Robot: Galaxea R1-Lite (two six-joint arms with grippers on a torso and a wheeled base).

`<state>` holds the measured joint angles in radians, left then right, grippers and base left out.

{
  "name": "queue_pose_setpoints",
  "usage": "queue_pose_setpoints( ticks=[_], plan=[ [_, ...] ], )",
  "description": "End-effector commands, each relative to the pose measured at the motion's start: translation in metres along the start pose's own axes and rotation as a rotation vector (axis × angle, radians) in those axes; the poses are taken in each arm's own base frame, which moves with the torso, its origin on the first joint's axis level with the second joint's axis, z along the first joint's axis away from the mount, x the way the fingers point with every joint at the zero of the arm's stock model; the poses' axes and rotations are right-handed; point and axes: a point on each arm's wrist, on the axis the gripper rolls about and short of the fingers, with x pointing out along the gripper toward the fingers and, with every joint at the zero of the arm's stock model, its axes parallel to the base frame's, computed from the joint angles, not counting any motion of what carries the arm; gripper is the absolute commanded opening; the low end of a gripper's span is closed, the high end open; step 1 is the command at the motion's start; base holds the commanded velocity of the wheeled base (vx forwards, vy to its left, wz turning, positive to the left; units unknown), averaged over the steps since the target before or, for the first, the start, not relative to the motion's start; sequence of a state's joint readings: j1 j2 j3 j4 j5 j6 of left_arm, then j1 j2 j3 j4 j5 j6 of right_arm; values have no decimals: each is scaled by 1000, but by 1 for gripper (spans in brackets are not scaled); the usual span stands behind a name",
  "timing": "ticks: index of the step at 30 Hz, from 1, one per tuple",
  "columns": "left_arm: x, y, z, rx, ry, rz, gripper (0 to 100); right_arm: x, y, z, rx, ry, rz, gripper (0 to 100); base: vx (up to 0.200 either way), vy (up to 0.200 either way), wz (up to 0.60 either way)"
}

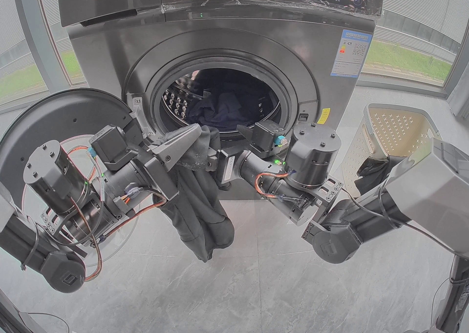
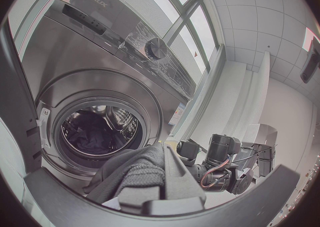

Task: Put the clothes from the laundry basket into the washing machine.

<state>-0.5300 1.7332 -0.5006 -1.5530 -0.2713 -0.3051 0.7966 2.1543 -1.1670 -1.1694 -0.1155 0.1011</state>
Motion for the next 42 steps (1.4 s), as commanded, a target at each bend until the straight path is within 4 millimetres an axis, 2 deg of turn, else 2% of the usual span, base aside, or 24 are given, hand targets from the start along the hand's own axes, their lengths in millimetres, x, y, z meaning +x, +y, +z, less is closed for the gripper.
queue_pose_setpoints(
  ticks=[1, 10, 18, 22, 31, 42],
  plan=[
    [-1, 0, 0, 1, -3, 0, 0, 7, 0, -9, -2, 1, 1, 100, 0, 0, 0],
    [1, 4, -1, 1, -2, 12, 0, 2, 4, -4, 4, -34, 50, 100, 0, 0, 0],
    [3, 5, 3, 6, -20, 14, 0, -12, 6, -19, -27, -4, 129, 100, 0, 0, 0],
    [5, 4, 6, 9, -31, 14, 0, -14, 7, -16, -26, -12, 135, 100, 0, 0, 0],
    [2, 3, 1, 4, -9, 12, 0, -8, 8, -9, -36, -45, 131, 100, 0, 0, 0],
    [-1, -1, -3, -4, 9, -3, 0, 3, 8, -12, -36, -64, 125, 100, 0, 0, 0]
  ],
)
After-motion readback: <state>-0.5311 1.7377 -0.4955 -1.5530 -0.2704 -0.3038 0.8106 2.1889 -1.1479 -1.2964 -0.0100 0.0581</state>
